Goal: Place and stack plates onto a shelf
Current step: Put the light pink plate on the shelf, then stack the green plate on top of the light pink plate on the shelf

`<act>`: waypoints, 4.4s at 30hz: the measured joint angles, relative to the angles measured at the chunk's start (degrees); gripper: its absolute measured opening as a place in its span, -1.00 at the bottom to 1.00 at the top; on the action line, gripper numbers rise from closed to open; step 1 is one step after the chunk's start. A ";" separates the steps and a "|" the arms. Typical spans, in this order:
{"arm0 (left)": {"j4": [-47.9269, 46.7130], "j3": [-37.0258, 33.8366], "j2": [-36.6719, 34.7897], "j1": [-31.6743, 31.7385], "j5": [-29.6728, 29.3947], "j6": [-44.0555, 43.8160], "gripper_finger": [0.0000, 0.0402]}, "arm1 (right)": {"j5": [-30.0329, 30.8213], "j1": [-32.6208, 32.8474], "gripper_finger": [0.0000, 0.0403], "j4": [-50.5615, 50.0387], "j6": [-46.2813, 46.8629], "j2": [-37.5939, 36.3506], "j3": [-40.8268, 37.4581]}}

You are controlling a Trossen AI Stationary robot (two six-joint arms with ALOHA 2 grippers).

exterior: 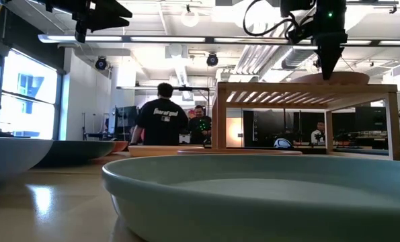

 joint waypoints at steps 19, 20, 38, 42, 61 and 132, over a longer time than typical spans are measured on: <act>-0.02 0.00 0.00 0.00 0.15 0.04 -0.49 | 1.02 -0.50 -0.61 1.75 1.04 0.00 0.02; 0.00 0.00 0.00 0.00 0.43 0.05 -0.49 | 1.08 -0.48 -0.58 1.66 1.00 0.00 0.23; -23.62 16.24 2.11 -0.01 2.67 1.09 -0.49 | -3.80 -0.33 -0.47 1.69 7.31 0.00 20.14; -35.50 22.11 4.99 -0.02 4.77 -8.39 -0.49 | -7.94 -0.33 -0.47 1.73 10.09 0.00 22.42; -49.89 23.89 25.36 -0.02 29.84 -36.07 -0.49 | -10.87 -0.33 -0.47 1.70 11.62 0.00 22.12; -44.83 23.85 56.50 -0.39 35.33 -55.44 -0.55 | -8.08 -0.33 -0.47 -0.24 10.06 0.02 22.05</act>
